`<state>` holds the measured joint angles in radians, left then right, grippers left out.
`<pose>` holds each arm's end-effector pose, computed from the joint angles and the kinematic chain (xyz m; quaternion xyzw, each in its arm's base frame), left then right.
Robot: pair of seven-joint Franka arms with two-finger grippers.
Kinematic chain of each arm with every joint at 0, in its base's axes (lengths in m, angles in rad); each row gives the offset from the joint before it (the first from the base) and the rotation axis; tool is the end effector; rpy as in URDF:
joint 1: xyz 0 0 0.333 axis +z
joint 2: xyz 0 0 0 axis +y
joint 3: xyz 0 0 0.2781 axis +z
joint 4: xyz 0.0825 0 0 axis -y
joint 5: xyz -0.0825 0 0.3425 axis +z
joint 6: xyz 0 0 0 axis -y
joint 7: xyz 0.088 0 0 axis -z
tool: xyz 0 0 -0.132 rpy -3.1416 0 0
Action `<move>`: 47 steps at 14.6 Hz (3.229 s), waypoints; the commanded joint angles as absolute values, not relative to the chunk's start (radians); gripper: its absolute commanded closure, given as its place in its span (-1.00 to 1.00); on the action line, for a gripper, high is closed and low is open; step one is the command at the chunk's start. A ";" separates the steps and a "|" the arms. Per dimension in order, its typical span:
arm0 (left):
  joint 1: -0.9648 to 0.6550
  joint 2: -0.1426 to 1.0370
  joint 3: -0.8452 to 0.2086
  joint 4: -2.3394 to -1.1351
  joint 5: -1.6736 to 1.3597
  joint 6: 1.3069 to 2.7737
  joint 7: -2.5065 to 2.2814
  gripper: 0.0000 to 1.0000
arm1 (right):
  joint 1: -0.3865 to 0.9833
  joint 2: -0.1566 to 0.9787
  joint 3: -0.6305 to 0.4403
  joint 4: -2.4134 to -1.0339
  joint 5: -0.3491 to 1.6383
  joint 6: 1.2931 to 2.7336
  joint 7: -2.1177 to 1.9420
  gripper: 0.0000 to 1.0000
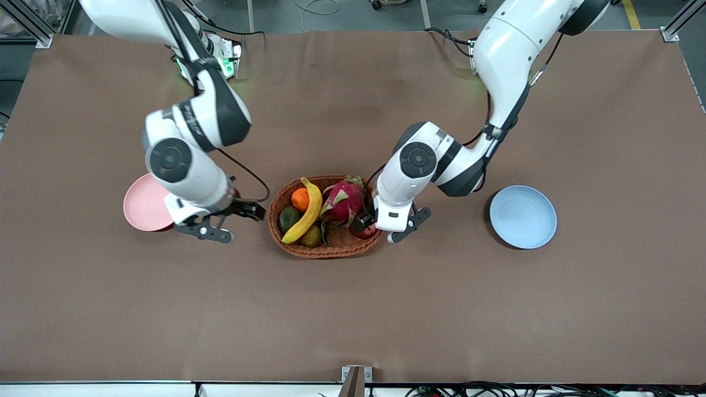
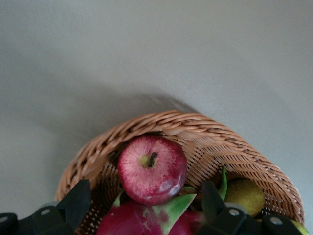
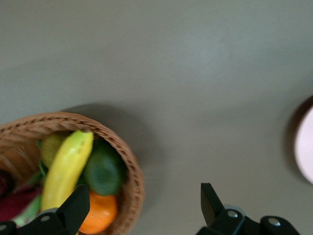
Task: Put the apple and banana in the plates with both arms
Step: 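Grasp the red apple with the left gripper while the right gripper grasps the banana, then carry the apple to the blue plate with the left gripper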
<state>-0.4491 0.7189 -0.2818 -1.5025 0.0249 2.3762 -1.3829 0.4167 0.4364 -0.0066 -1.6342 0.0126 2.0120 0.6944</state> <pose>0.5235 -0.4295 0.2441 0.9293 0.3493 -0.0246 0.1176 0.5612 0.2455 0.3215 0.9891 -0.1442 -0.0271 0.0118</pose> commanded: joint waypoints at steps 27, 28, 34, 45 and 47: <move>-0.233 0.428 -0.268 -1.522 0.089 1.905 -1.079 0.47 | 0.554 0.726 -0.011 -1.439 0.126 2.088 1.138 -0.36; -0.204 0.411 -0.268 -1.549 0.089 1.895 -1.021 0.47 | 0.555 0.726 -0.011 -1.436 0.135 2.088 1.138 -0.33; 0.021 0.400 -0.271 -1.677 0.089 1.894 -0.668 0.47 | 0.555 0.733 -0.011 -1.436 0.141 2.100 1.140 -0.28; 0.186 0.560 -0.270 -1.784 0.087 2.048 -0.459 0.37 | 0.537 0.729 -0.012 -1.424 0.140 2.091 1.121 0.37; 0.187 0.572 -0.270 -1.783 0.087 2.052 -0.459 0.16 | 0.525 0.707 -0.012 -1.394 0.137 2.080 1.112 0.45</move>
